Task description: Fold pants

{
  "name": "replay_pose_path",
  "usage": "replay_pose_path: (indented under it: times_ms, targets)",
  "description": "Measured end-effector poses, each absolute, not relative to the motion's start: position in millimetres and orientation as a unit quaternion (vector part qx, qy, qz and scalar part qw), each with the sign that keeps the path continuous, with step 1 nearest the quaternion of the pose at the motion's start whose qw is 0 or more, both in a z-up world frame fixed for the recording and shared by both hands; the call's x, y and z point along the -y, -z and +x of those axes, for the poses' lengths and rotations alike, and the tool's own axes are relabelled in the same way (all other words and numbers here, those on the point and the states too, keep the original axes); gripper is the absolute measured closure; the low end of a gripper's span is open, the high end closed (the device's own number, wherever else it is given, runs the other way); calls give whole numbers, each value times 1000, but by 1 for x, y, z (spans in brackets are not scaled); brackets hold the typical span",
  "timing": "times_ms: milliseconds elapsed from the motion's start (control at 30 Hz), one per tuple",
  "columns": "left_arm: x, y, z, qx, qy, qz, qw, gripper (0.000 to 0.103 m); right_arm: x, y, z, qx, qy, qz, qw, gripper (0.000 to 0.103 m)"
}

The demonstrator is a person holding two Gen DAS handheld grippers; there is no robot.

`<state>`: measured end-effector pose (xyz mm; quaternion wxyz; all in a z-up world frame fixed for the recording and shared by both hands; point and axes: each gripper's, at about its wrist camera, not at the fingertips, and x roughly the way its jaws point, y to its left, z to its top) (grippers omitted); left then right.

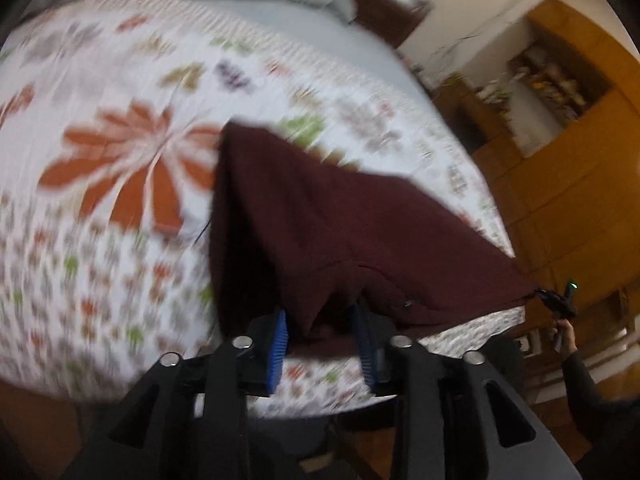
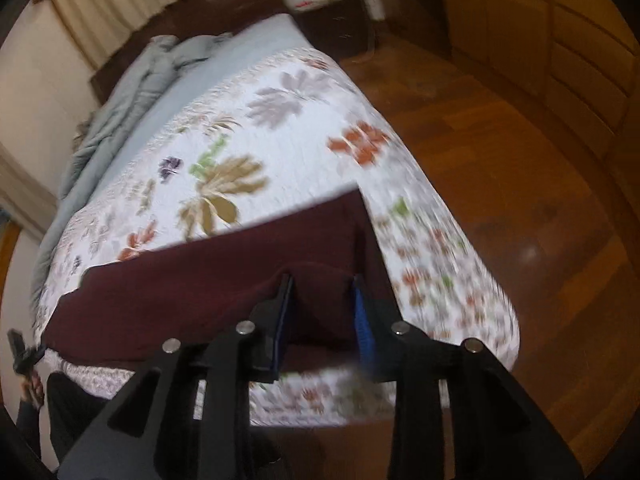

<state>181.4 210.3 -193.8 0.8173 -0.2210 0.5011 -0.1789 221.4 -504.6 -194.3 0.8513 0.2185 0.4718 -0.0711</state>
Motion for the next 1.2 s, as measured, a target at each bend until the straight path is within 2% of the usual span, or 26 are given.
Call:
replay_pose_path:
  times_ms: [33, 67, 100, 167, 333, 367, 400, 467, 600, 633, 667, 733, 833, 867, 900, 967, 1067, 1133, 1200]
  targets:
    - [-214, 196, 179, -506, 166, -227, 815, 57, 503, 196, 216, -474, 77, 225, 848, 51]
    - [-218, 196, 176, -508, 158, -231, 814, 48, 501, 197, 211, -475, 86, 227, 846, 45]
    - [-221, 194, 174, -511, 150, -232, 814, 44, 499, 198, 207, -478, 95, 232, 842, 42]
    - [-229, 186, 165, -513, 125, -222, 820, 43, 500, 202, 194, -478, 116, 267, 828, 36]
    - [-238, 160, 140, -483, 98, -245, 835, 39, 512, 219, 147, -424, 117, 450, 777, 33]
    - [-233, 155, 138, -474, 104, -249, 838, 35, 509, 221, 145, -410, 100, 478, 771, 33]
    - [-225, 151, 136, -467, 112, -252, 840, 31, 505, 220, 144, -389, 85, 500, 769, 33]
    - [-200, 153, 141, -472, 142, -249, 834, 31, 500, 222, 151, -356, 53, 542, 759, 33]
    - [-167, 172, 162, -501, 164, -245, 814, 31, 503, 230, 181, -351, 68, 572, 738, 31]
    - [-162, 180, 169, -512, 158, -248, 807, 31, 506, 233, 188, -352, 80, 579, 731, 34]
    - [-161, 187, 172, -518, 156, -254, 802, 31, 509, 237, 201, -356, 87, 584, 725, 55]
    - [-161, 199, 179, -522, 150, -264, 797, 31, 510, 229, 222, -367, 100, 554, 740, 86]
    - [-167, 219, 186, -530, 131, -282, 789, 34, 487, 173, 240, -317, 37, 470, 823, 89]
    - [-170, 224, 186, -531, 124, -292, 786, 38, 475, 155, 235, -278, 4, 435, 857, 89]
    - [-171, 226, 187, -532, 122, -298, 784, 40, 472, 155, 230, -266, 6, 425, 865, 89]
    - [-170, 228, 187, -532, 118, -293, 785, 41, 485, 187, 222, -277, 37, 460, 843, 89]
    - [-167, 228, 190, -536, 117, -283, 787, 41, 510, 266, 215, -327, 92, 532, 775, 86]
    - [-165, 227, 194, -538, 118, -274, 789, 41, 511, 277, 210, -311, 78, 551, 770, 89]
    - [-164, 224, 194, -537, 119, -269, 791, 41, 509, 270, 210, -302, 69, 563, 766, 74]
